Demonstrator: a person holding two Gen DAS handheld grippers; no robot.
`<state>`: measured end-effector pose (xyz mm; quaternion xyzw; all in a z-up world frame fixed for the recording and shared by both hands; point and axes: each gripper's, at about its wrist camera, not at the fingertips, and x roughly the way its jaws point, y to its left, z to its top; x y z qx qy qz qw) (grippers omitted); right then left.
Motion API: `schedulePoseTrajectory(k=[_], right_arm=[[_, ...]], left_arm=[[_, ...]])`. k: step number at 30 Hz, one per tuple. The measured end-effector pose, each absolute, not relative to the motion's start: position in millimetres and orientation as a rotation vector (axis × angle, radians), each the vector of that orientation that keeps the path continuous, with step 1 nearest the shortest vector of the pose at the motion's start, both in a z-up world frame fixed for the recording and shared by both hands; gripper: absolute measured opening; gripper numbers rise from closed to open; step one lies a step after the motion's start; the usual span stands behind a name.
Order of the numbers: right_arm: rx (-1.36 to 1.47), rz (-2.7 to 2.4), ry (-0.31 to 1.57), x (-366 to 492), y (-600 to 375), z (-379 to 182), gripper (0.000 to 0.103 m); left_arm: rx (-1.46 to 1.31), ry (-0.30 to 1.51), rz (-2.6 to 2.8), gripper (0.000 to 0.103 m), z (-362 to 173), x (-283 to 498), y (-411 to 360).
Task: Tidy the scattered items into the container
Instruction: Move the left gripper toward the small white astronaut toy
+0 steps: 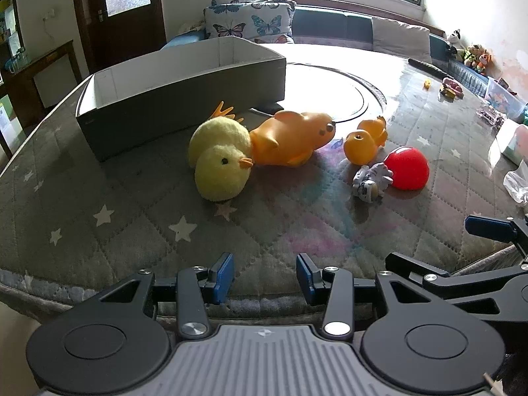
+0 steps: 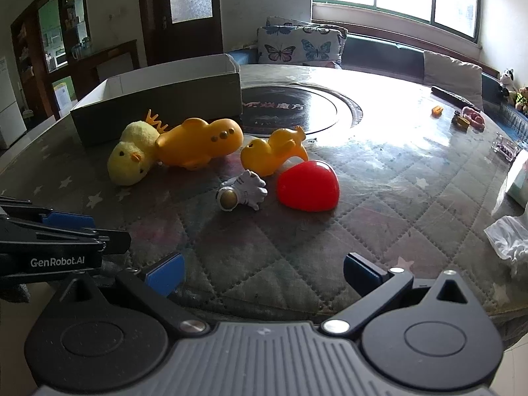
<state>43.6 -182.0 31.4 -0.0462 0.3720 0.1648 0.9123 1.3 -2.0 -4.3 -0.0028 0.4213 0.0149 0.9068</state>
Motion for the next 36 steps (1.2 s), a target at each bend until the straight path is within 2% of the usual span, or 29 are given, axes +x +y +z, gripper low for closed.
schedulePoseTrajectory(k=[36], right_arm=[[-0.103,0.359,0.794,60.1,-173.3,29.4,0.103]], left_arm=[[-0.008,0.886,0.047,0.045,-3.1,17.6,4.9]])
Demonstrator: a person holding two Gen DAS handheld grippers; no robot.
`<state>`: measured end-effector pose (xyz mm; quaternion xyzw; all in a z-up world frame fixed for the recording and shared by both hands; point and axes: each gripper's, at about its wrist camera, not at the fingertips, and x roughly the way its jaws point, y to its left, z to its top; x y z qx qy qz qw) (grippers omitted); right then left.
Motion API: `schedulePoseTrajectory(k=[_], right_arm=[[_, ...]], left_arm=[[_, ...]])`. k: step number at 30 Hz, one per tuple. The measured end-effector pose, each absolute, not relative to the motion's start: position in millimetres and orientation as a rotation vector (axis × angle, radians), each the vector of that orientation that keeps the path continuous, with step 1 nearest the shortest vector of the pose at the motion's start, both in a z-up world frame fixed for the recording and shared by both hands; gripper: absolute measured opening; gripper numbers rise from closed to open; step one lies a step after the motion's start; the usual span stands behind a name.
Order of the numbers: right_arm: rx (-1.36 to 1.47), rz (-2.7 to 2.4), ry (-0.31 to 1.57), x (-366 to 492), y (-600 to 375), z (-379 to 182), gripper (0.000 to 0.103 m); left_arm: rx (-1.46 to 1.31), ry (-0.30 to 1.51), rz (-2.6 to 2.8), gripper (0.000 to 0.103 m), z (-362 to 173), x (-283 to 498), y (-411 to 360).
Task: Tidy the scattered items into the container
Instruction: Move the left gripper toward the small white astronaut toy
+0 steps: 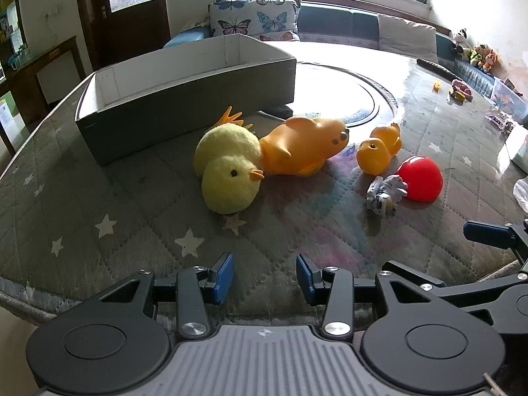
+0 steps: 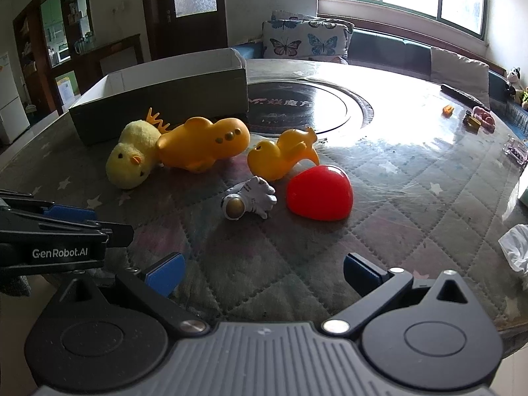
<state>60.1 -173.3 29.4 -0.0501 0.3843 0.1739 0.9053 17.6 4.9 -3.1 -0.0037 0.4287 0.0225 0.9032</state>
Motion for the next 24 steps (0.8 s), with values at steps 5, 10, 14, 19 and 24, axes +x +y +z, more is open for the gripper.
schedulePoseTrajectory(k=[5,10,14,19,24], right_arm=[[-0.103,0.362,0.794,63.1,-172.0,28.7,0.103],[-0.104,0.368,0.792,65.3,-170.3,28.8,0.103],[-0.108,0.373,0.794,67.3,-168.5,28.5,0.103],[-0.109,0.378,0.794,70.2,-167.0,28.8,0.103],[-0.105,0.385,0.799,75.1,-165.4,27.3,0.103]], left_arm=[[-0.008,0.887,0.046,0.045,-2.9,19.9,5.7],[-0.011,0.887,0.048,0.045,-2.8,21.8,7.3],[-0.015,0.89,0.05,0.045,-3.5,24.0,9.2],[-0.02,0.892,0.05,0.045,-3.5,27.1,11.5],[-0.023,0.894,0.044,0.045,-3.0,31.9,11.7]])
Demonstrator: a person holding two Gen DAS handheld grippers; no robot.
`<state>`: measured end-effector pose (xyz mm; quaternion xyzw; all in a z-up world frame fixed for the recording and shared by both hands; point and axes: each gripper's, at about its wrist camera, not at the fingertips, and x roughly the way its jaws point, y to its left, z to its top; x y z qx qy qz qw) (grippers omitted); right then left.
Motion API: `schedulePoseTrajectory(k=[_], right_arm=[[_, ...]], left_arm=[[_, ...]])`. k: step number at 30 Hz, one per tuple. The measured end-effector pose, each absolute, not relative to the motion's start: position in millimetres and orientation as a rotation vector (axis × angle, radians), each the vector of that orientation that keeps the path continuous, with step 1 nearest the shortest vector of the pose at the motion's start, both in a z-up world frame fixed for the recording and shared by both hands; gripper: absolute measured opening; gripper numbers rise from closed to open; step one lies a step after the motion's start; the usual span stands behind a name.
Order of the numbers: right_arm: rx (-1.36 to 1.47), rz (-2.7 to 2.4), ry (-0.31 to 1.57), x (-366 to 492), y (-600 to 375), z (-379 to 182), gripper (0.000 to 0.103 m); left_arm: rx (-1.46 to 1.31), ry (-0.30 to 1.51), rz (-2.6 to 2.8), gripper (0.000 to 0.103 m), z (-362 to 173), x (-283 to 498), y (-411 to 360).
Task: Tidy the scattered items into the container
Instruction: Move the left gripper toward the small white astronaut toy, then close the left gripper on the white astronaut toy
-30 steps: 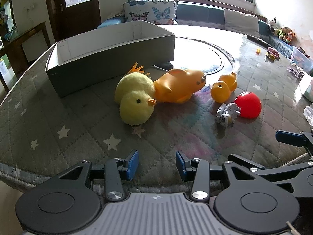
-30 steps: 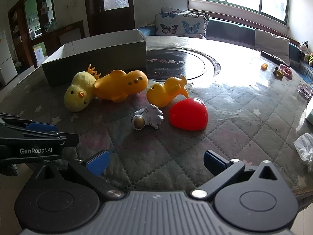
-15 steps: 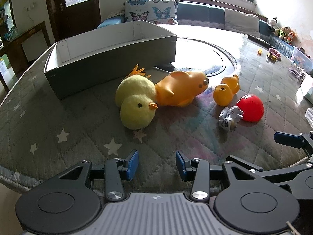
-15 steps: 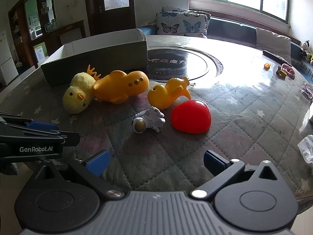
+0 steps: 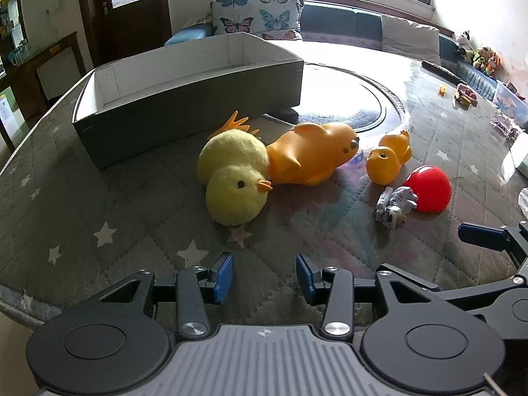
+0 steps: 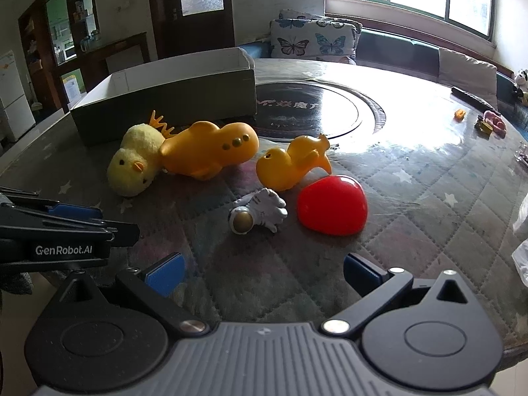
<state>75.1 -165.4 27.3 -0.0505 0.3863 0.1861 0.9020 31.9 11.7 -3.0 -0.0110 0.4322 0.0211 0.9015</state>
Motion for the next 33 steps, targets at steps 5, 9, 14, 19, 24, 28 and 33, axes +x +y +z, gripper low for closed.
schedulePoseTrajectory(k=[5,9,14,19,24,28,33], right_arm=[[-0.101,0.384,0.799,80.3,-165.9,26.7,0.103],[-0.103,0.386,0.794,82.6,-165.2,26.9,0.103],[-0.109,0.39,0.791,84.5,-164.7,26.4,0.103],[-0.108,0.395,0.79,87.4,-163.6,26.1,0.103],[-0.113,0.397,0.792,89.7,-162.0,25.2,0.103],[-0.114,0.397,0.793,91.3,-161.2,24.6,0.103],[-0.109,0.393,0.788,93.8,-161.9,24.5,0.103]], left_arm=[[-0.021,0.897,0.034,0.045,-3.0,37.8,10.4],[-0.02,0.9,0.028,0.045,-3.0,42.2,9.2],[-0.022,0.905,0.019,0.045,-3.6,46.1,7.8],[-0.021,0.907,0.014,0.045,-3.7,48.8,7.4],[-0.025,0.912,0.009,0.045,-3.8,51.4,8.1],[-0.024,0.916,0.003,0.045,-3.9,53.2,7.7],[-0.034,0.912,-0.025,0.044,-1.8,55.8,6.9]])
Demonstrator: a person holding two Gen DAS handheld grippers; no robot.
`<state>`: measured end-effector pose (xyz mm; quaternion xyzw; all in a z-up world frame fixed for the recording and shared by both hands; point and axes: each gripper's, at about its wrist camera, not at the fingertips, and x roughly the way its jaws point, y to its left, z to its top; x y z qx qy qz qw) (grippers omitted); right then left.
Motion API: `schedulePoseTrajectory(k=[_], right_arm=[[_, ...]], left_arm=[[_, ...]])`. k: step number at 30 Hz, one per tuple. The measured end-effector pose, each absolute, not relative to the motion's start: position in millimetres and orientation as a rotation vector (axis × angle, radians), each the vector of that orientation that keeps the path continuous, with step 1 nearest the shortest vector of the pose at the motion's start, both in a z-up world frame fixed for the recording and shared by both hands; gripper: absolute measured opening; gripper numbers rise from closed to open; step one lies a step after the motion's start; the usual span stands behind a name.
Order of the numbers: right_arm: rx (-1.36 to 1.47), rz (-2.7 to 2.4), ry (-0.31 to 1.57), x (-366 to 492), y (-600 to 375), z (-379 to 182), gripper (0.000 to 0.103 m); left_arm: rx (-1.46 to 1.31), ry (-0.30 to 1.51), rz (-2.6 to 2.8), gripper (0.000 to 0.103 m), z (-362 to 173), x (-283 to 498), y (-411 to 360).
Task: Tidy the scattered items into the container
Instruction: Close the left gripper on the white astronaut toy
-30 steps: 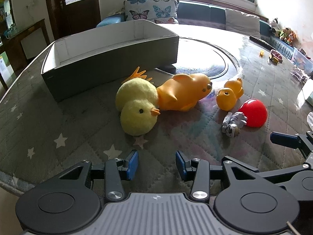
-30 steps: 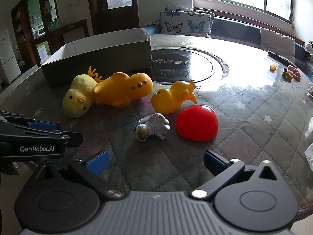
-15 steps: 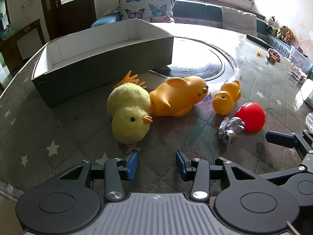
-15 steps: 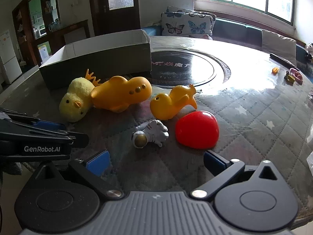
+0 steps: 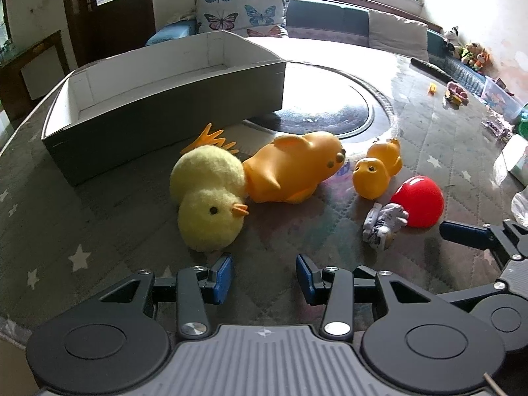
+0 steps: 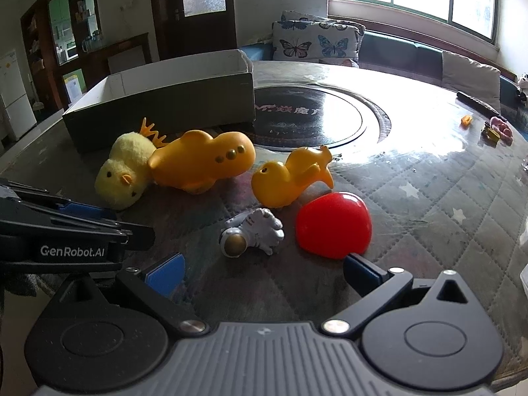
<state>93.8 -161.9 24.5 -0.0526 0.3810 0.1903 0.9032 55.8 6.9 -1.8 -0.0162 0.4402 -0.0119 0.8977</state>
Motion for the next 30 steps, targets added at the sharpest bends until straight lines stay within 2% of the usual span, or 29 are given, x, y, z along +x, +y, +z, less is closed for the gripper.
schedulePoseTrajectory(k=[2,3,15,18,26,30], right_arm=[[-0.108,0.396,0.785,94.4,-162.2,24.6,0.102],[-0.106,0.398,0.785,94.8,-162.4,24.5,0.102],[-0.076,0.426,0.777,100.6,-166.1,22.5,0.094],[-0.069,0.438,0.767,100.7,-166.2,23.2,0.089],[-0.049,0.475,0.75,102.7,-165.0,24.4,0.067],[-0.041,0.485,0.746,104.1,-165.6,24.2,0.062]], left_arm=[[-0.039,0.91,-0.041,0.042,-0.8,56.9,6.2],[-0.043,0.91,-0.052,0.038,-0.4,57.5,5.7],[-0.056,0.897,-0.164,0.038,8.8,66.0,-4.1],[-0.066,0.889,-0.21,0.037,13.6,68.0,-6.6],[-0.083,0.877,-0.316,0.039,21.4,74.7,-18.7],[-0.07,0.885,-0.367,0.039,20.3,78.3,-27.0]])
